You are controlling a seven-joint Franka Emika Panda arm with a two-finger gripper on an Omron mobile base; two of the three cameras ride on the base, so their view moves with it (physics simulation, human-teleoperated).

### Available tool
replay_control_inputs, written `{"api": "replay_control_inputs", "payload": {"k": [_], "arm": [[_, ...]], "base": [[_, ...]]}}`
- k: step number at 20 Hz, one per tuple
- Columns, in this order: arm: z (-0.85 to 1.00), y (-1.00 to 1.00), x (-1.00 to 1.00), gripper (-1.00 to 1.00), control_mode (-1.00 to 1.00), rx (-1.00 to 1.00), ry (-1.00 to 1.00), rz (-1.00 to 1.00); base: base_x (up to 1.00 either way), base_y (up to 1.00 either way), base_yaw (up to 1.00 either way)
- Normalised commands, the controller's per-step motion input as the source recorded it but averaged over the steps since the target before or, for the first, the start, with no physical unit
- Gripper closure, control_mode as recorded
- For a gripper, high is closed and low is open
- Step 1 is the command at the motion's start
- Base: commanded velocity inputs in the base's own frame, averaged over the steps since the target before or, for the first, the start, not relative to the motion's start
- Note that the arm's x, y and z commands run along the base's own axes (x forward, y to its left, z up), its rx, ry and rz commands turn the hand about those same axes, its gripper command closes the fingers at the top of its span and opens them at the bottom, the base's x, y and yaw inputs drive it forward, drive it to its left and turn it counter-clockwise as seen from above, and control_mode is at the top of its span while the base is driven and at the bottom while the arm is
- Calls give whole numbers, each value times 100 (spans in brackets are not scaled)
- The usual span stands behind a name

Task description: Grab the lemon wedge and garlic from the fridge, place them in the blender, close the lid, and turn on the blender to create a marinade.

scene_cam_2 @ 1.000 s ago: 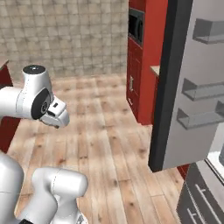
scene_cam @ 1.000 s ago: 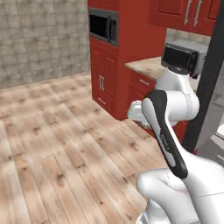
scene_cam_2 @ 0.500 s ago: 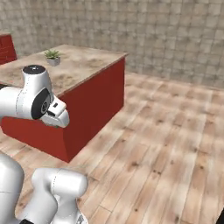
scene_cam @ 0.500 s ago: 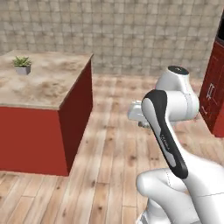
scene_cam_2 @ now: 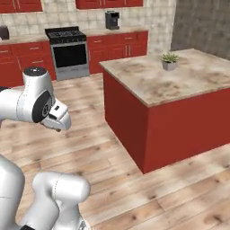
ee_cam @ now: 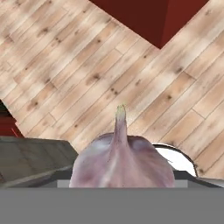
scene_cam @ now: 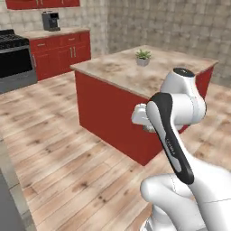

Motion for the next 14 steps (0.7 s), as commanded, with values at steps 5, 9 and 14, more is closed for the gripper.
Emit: {"api": "replay_control_inputs", "payload": {"k": [5,9,14], "arm": [[0,0,0,100,100,0,0,0],[0,0,0,100,100,0,0,0],[0,0,0,100,100,0,0,0]], "base": [[39,0,91],[94,-14,70],[100,-98,36]]}}
